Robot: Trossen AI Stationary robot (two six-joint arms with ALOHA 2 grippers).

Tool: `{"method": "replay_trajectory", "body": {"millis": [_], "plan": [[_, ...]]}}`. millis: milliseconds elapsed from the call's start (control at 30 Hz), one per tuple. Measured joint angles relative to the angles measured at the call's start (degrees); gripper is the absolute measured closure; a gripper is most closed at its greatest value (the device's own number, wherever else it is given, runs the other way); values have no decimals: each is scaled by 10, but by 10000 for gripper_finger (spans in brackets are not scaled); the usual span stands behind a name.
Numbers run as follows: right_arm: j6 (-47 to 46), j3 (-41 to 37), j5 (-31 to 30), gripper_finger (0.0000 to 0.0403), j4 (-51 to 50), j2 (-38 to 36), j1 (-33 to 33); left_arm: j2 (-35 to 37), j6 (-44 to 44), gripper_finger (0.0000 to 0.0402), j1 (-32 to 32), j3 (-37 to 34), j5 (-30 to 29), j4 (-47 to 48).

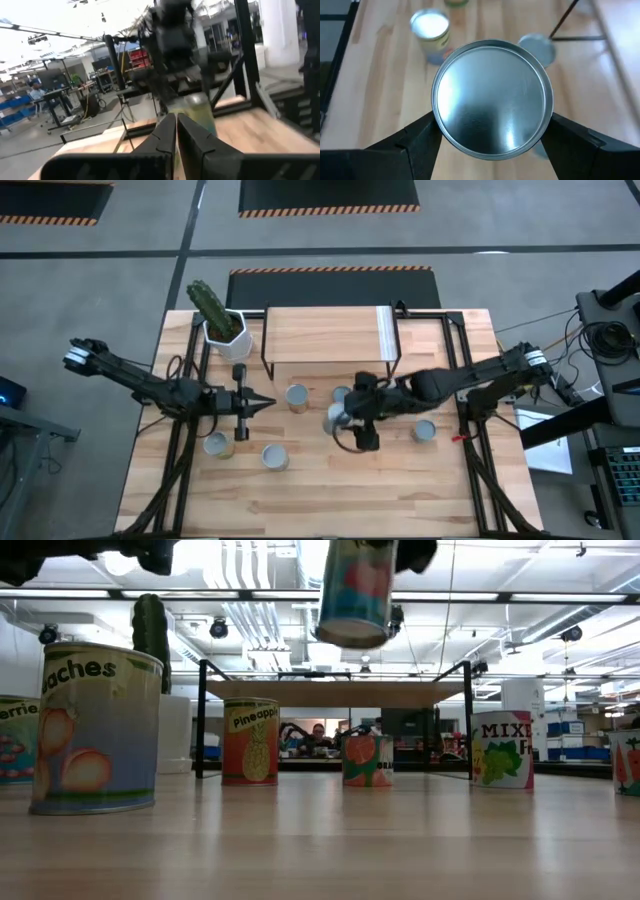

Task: Pick and place cans onto a shelf
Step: Put the canned tomatoes on the shelf

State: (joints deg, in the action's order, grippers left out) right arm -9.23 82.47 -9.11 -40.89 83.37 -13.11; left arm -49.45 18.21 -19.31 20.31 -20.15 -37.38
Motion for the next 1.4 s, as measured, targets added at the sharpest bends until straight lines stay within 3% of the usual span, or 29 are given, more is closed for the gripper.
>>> {"method": "replay_trajectory", "body": {"millis": [267,633,1067,1400], "plan": [[74,52,-1,113,1,3,93,-13,7,402,0,-2,-5,30],[133,54,4,113,25,25,205,-34,-47,402,0,-12,-18,44],[159,54,7,113,60,55,233,-131,-54,402,0,-14,-18,-30],[173,54,6,113,99,80,238,-137,-52,402,0,-14,-18,-42]]}}
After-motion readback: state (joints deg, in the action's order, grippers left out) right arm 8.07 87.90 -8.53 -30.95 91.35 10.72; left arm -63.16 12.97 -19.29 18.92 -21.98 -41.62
